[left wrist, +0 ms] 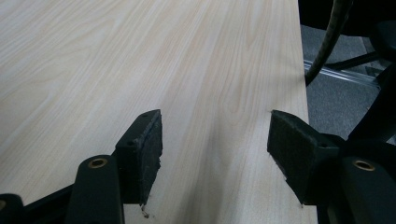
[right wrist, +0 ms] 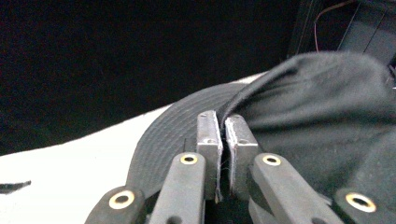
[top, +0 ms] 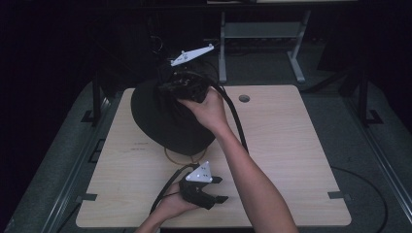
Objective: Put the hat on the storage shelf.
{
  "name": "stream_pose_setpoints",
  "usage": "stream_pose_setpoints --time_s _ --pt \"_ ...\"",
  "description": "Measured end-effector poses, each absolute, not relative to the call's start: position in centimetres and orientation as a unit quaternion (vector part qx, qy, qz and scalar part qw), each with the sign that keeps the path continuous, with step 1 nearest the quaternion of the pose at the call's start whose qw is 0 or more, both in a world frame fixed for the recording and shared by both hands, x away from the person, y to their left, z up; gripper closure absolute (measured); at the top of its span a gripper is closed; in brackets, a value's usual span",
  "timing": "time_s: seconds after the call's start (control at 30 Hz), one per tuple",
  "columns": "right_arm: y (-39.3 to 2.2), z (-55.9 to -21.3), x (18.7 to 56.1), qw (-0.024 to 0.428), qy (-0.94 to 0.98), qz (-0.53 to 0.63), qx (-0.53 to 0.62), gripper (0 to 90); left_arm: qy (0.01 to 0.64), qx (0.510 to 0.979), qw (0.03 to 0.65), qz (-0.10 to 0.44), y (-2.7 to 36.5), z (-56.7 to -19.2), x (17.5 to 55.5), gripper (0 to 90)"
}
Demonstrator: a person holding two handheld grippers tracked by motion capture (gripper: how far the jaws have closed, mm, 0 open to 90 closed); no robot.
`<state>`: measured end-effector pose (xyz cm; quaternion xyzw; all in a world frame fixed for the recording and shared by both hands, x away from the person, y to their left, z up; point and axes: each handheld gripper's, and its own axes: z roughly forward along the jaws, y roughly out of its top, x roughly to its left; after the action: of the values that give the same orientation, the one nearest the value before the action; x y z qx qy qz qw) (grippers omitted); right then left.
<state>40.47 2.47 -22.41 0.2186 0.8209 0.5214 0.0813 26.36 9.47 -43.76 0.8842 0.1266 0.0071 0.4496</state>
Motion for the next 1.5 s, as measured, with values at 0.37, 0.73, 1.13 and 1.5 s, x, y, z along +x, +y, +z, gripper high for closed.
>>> stream_pose_setpoints --time_s 0.37,0.73,1.13,1.5 --pt "3.1 -24.3 40.8 0.059 0.829 0.509 0.225 80.2 0.117 0.888 0.445 0.012 9.3 -43.8 26.2 34.6" --pt "2.4 -24.4 40.8 0.034 0.821 0.526 0.219 62.8 0.121 0.887 0.445 0.012 9.4 -43.9 26.1 34.2" --pt "-0.8 -23.8 39.9 0.046 0.807 0.544 0.228 53.3 0.123 0.885 0.449 0.011 9.4 -43.9 26.0 33.9" --pt "-5.0 -23.8 39.3 0.068 0.790 0.556 0.249 46.6 0.127 0.885 0.447 0.009 9.4 -43.9 25.9 33.6"
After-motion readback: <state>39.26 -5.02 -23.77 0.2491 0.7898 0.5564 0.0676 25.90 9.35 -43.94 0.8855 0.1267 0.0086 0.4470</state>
